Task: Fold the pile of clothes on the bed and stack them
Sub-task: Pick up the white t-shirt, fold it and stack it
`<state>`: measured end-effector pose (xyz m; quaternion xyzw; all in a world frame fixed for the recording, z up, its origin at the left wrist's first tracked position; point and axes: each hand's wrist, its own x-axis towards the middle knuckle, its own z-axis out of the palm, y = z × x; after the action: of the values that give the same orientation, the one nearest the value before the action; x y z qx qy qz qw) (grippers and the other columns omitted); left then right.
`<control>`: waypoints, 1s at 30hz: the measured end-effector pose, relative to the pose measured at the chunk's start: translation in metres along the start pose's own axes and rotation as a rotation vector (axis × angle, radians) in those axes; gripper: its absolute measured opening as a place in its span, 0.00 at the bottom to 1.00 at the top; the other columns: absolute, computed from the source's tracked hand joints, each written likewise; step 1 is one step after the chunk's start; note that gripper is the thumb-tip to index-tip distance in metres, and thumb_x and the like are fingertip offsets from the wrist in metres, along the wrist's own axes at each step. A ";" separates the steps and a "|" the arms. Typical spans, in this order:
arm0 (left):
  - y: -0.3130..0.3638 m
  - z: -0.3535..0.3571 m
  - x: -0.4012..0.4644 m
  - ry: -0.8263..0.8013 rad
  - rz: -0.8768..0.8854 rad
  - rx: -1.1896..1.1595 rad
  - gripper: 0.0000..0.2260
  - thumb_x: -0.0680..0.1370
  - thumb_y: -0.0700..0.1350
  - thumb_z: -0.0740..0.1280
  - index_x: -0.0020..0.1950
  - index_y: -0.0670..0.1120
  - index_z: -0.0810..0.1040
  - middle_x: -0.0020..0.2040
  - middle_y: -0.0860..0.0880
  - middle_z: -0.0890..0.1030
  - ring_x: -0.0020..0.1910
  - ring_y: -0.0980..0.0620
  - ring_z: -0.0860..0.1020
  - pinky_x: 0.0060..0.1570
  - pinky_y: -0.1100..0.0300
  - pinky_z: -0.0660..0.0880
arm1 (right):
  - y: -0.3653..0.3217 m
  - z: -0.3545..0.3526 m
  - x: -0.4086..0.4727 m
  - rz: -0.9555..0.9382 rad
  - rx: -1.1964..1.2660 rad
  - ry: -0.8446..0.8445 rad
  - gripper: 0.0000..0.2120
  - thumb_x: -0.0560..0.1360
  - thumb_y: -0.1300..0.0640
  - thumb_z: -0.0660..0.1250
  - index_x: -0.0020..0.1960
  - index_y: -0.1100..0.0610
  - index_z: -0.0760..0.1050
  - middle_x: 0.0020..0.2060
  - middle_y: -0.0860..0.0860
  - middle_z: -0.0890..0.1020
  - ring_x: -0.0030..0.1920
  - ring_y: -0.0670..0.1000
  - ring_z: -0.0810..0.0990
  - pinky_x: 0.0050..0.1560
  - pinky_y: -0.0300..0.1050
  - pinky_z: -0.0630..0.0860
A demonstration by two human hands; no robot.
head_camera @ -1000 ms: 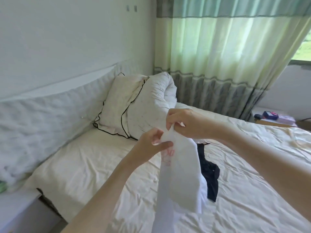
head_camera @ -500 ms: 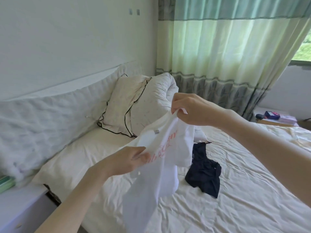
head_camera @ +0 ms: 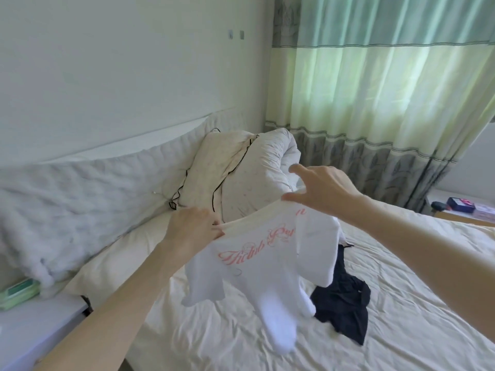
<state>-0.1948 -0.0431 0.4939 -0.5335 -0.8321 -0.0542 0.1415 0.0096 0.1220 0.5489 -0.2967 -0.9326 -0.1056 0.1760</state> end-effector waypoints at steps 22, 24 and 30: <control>-0.035 -0.033 0.024 0.209 -0.315 -0.919 0.04 0.72 0.44 0.67 0.39 0.46 0.74 0.36 0.50 0.76 0.37 0.50 0.73 0.34 0.61 0.65 | -0.009 -0.002 0.026 0.301 0.609 -0.123 0.05 0.74 0.58 0.68 0.42 0.56 0.73 0.38 0.52 0.77 0.42 0.52 0.74 0.41 0.45 0.68; -0.043 -0.032 0.014 0.150 -0.286 -1.200 0.04 0.70 0.47 0.65 0.39 0.48 0.72 0.34 0.51 0.73 0.33 0.54 0.69 0.31 0.64 0.65 | -0.011 -0.009 0.020 0.255 0.893 -0.132 0.07 0.73 0.59 0.70 0.39 0.55 0.73 0.34 0.50 0.77 0.37 0.47 0.72 0.40 0.40 0.68; -0.057 -0.039 0.015 0.100 -0.180 -1.152 0.05 0.73 0.46 0.65 0.42 0.46 0.74 0.38 0.46 0.73 0.36 0.51 0.69 0.37 0.58 0.65 | -0.013 -0.012 0.019 0.249 1.116 -0.114 0.09 0.74 0.61 0.68 0.37 0.54 0.71 0.30 0.48 0.71 0.33 0.45 0.67 0.34 0.36 0.62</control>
<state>-0.2452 -0.0634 0.5393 -0.4483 -0.7030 -0.5347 -0.1375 -0.0095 0.1176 0.5656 -0.2719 -0.8132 0.4401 0.2665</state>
